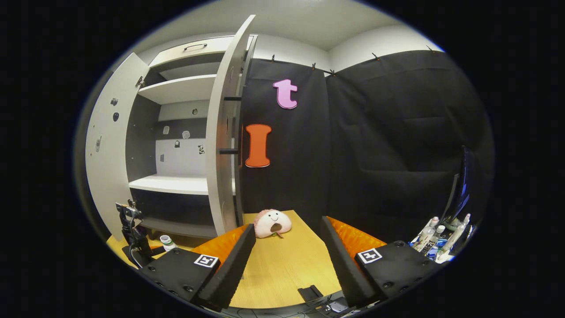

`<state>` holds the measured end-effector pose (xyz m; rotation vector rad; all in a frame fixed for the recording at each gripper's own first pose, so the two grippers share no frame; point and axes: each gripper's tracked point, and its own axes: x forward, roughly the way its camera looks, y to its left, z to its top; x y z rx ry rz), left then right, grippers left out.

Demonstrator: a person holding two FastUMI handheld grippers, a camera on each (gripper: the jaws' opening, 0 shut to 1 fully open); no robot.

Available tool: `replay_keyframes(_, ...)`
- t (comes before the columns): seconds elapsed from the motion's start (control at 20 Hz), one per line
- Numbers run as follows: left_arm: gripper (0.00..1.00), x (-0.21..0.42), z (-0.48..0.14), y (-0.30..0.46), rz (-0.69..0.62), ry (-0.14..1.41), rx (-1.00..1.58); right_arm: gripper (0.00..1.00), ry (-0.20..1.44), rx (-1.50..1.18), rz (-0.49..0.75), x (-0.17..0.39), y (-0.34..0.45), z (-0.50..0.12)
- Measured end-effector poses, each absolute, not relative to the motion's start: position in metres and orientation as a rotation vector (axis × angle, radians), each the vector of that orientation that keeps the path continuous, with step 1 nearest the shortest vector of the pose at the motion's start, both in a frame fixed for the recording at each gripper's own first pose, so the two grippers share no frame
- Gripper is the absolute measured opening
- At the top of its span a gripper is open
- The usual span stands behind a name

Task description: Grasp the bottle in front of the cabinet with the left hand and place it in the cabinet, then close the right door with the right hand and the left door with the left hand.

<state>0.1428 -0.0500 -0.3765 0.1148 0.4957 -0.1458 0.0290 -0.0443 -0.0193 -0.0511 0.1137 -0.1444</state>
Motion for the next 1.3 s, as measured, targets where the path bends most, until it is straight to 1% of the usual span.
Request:
replay_keyframes(0.15,0.96,0.143,-0.392,-0.049,-0.141,0.532,0.112,0.98,0.124,-0.05,-0.151,0.035,-0.048,-0.023)
replay_keyframes(0.3,0.94,0.143,-0.404,-0.049,-0.149,0.561,0.126,0.98,0.128,-0.047,-0.153,0.04,-0.049,-0.025)
replay_keyframes(0.4,0.88,0.144,-0.404,-0.046,-0.147,0.562,0.137,0.98,0.134,-0.048,-0.153,0.044,-0.05,-0.027)
replay_keyframes(0.45,0.79,0.144,-0.403,-0.047,-0.149,0.559,0.138,0.98,0.136,-0.047,-0.152,0.045,-0.051,-0.029)
replay_keyframes(0.5,0.74,0.144,-0.403,-0.049,-0.163,0.563,0.128,0.98,0.139,-0.046,-0.149,0.047,-0.05,-0.03)
replay_keyframes(0.6,0.72,0.144,-0.394,-0.052,-0.178,0.565,0.122,0.98,0.141,-0.043,-0.141,0.052,-0.05,-0.03)
replay_keyframes(0.85,0.72,0.152,-0.35,-0.063,-0.223,0.543,0.157,0.99,0.14,-0.033,-0.116,0.066,-0.054,-0.037)
replay_keyframes(1.0,0.72,0.161,-0.303,-0.077,-0.262,0.503,0.159,0.98,0.159,-0.01,-0.09,0.076,-0.056,-0.046)
replay_keyframes(1.3,0.72,0.19,-0.207,-0.089,-0.253,0.393,0.146,0.98,0.161,-0.011,-0.045,0.098,-0.063,-0.053)
